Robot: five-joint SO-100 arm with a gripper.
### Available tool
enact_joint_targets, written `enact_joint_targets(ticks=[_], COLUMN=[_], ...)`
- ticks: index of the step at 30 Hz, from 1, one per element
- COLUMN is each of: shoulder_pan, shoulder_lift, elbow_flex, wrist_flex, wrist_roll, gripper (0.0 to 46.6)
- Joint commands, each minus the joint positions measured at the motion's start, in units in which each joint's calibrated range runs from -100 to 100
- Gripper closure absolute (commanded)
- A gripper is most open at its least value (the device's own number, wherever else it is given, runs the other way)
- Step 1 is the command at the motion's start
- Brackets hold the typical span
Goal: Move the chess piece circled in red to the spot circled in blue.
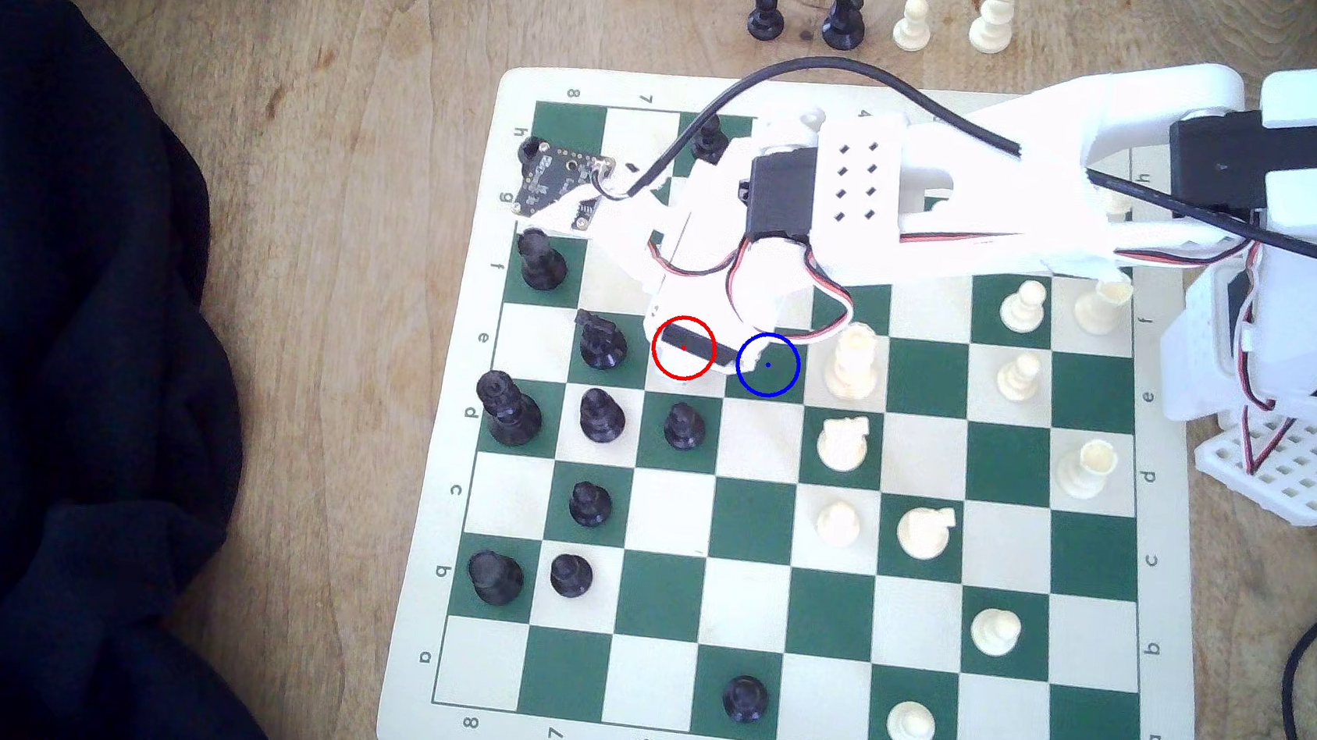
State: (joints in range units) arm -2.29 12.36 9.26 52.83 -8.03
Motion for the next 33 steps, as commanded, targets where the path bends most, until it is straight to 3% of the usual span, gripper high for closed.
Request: enact_joint_targets(ticks=[1,4,14,24,33], shoulder_pan=[0.1,0.1,0.3,-0.7,-3.9], shoulder_lift=[-1.1,-1.3,-11.4,-30.6,-33.1], elbow_flex=[-5.3,-5.3,-5.8,17.5,32.4], wrist_flex=[-0.7,-0.7,2.8,-0.7,-8.9], wrist_roll=[0.0,0.0,-0.2,0.4,0.4], gripper=[41.0,43.6,44.1,44.1,44.1])
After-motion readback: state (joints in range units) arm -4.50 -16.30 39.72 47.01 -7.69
